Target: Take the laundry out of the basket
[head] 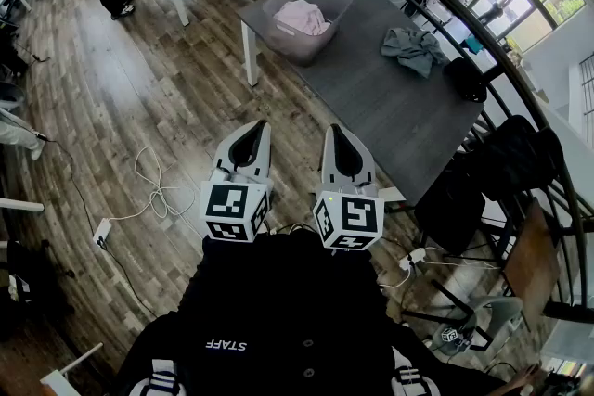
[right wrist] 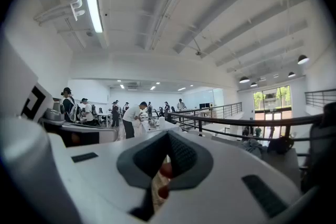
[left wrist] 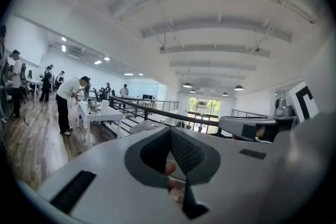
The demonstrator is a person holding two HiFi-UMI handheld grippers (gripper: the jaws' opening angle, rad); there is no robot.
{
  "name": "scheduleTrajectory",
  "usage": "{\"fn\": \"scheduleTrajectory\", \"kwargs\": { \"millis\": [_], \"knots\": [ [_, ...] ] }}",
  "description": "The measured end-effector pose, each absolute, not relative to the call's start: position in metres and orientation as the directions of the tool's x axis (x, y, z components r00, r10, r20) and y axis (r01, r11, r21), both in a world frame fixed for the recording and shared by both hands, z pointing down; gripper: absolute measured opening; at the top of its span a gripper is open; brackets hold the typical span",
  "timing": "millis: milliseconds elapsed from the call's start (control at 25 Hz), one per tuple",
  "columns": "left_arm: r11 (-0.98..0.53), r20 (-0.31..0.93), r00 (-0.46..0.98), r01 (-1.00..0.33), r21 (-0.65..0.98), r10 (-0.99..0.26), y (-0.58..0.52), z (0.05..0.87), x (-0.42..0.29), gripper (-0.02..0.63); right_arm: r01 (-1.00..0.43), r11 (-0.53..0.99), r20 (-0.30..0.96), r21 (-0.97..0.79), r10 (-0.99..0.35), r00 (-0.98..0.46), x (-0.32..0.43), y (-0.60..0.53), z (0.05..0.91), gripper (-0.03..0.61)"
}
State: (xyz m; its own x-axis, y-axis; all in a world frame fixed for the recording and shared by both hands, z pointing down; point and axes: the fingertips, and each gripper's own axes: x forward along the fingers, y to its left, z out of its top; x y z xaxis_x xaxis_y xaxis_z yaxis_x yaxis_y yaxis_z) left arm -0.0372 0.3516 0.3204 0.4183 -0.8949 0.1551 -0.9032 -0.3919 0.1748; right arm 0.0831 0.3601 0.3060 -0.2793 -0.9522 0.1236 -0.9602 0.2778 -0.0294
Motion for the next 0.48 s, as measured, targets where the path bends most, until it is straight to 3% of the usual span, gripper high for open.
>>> {"fn": "scheduleTrajectory", "kwargs": {
  "millis": [480],
  "knots": [
    [-0.427, 0.192, 0.463, -0.882, 0.199, -0.866, 0.35, 0.347, -0.063, 0.0, -0.969, 0.235, 0.145, -0.078, -0.959, -0.244, 0.059, 0.355, 0.33, 0.014]
  ]
}}
